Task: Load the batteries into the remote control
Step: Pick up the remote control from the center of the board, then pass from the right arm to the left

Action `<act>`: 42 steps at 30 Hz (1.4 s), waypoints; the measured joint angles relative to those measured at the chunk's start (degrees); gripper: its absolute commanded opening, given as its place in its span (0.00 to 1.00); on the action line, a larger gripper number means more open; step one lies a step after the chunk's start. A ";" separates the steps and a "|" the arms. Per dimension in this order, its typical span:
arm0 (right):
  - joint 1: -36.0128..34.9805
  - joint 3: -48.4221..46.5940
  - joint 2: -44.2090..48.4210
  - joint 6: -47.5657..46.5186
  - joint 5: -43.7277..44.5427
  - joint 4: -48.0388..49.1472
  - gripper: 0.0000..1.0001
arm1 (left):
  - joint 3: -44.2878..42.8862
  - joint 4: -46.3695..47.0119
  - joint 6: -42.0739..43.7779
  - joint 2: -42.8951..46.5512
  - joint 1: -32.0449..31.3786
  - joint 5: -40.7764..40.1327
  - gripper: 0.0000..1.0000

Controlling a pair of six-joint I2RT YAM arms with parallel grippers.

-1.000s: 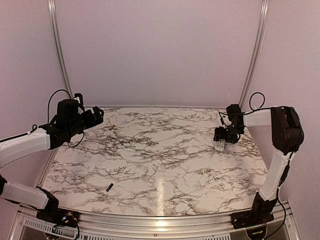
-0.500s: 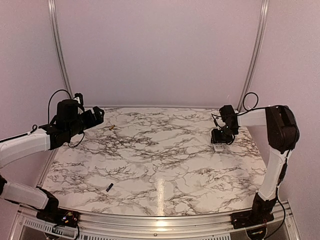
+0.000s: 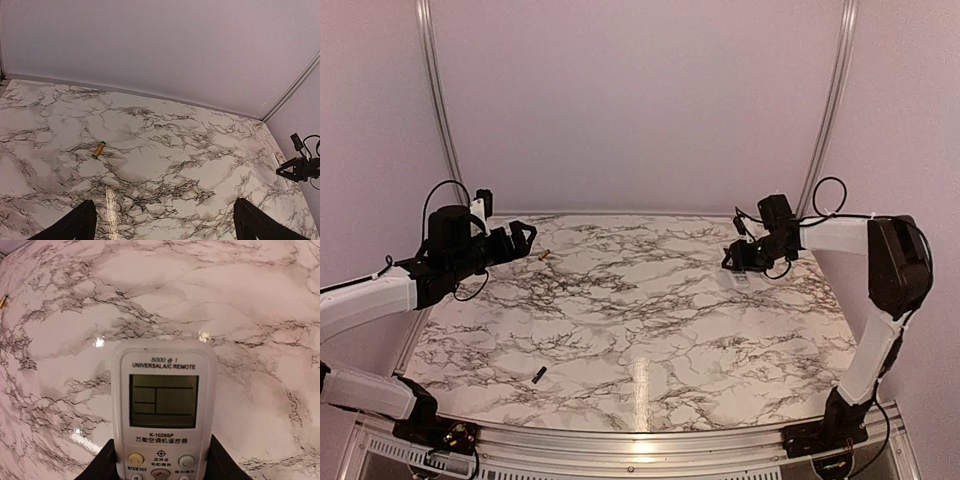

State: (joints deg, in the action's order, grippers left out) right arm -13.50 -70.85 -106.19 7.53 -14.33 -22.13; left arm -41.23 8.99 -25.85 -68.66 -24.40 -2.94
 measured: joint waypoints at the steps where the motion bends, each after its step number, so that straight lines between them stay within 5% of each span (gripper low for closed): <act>1: -0.15 0.31 1.66 0.37 -1.97 1.18 0.30 | 0.52 0.55 0.42 0.79 0.00 1.22 0.99; 9: -4.33 0.72 15.10 8.52 -21.62 20.02 0.30 | 3.56 13.16 1.60 4.17 -1.73 13.79 0.99; 19: -18.18 0.59 15.58 23.12 -36.65 44.57 0.30 | 4.15 30.16 1.68 1.97 -11.58 27.10 0.97; 30: -26.60 -0.57 10.80 35.85 -40.65 66.69 0.28 | -1.38 35.41 3.15 -5.11 -21.20 29.94 0.94; 42: -29.16 -0.70 8.48 40.70 -40.52 75.43 0.27 | -6.80 35.95 4.70 -10.88 -25.99 28.22 0.87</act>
State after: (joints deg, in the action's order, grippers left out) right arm -42.65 -71.55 -97.71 48.23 -54.85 53.30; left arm -48.03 44.95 -21.15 -79.55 -50.39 25.28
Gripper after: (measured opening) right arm 0.483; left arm 0.891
